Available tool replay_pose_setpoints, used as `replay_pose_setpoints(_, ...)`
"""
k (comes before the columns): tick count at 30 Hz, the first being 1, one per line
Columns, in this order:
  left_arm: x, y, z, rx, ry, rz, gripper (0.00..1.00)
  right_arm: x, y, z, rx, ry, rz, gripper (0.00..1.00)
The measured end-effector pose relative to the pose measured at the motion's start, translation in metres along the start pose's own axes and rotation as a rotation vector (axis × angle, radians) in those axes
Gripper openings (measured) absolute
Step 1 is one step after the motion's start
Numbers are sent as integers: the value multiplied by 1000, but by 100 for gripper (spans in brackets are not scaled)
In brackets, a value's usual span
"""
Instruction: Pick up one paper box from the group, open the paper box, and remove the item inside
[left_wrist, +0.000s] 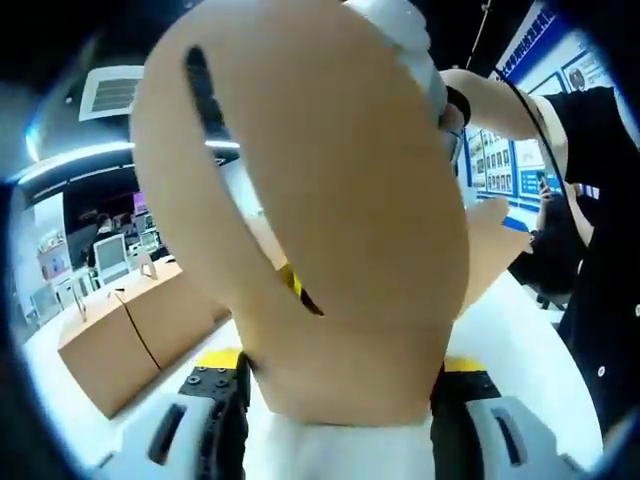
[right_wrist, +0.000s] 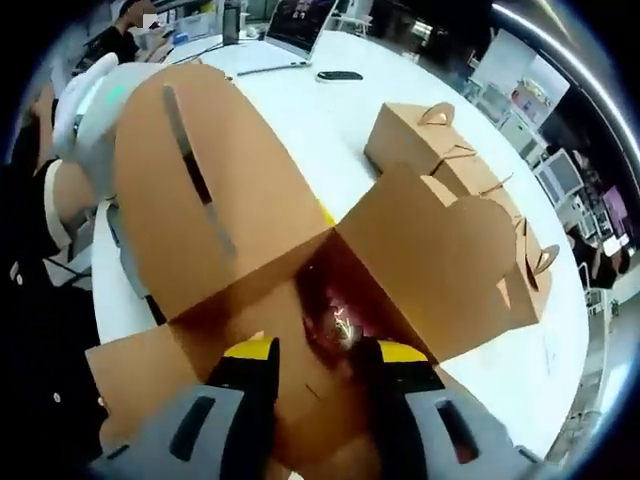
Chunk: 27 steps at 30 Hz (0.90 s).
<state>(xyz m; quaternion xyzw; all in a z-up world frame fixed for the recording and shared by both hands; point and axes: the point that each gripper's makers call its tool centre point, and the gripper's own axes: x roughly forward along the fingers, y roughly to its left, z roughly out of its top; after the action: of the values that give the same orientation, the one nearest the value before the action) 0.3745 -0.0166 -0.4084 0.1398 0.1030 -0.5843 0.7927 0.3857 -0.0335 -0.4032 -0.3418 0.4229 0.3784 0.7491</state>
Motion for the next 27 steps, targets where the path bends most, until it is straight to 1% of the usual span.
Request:
replay_pose_setpoints(2, 0, 0, 1, 0, -3, 2, 73, 0, 0, -1, 39, 10, 4, 35)
replay_pose_setpoints(7, 0, 0, 2, 4, -4, 2, 72, 9, -2, 0, 69, 20, 0, 36)
replay_pose_setpoints(14, 0, 0, -2, 3, 6, 2, 72, 20, 6, 1, 50, 30, -7, 36)
replay_pose_setpoints(18, 1, 0, -1, 6, 1, 1, 72, 28, 8, 6, 47, 23, -19, 36)
replay_pose_setpoints(22, 3, -1, -1, 11, 0, 2, 72, 36, 6, 7, 87, 12, -49, 33)
replay_pose_setpoints(25, 2, -1, -2, 5, -1, 2, 72, 38, 4, 9, 136, -17, -58, 30)
replay_pose_setpoints(27, 1, 0, -2, 2, -3, 3, 72, 39, 2, 9, 142, -30, -66, 28)
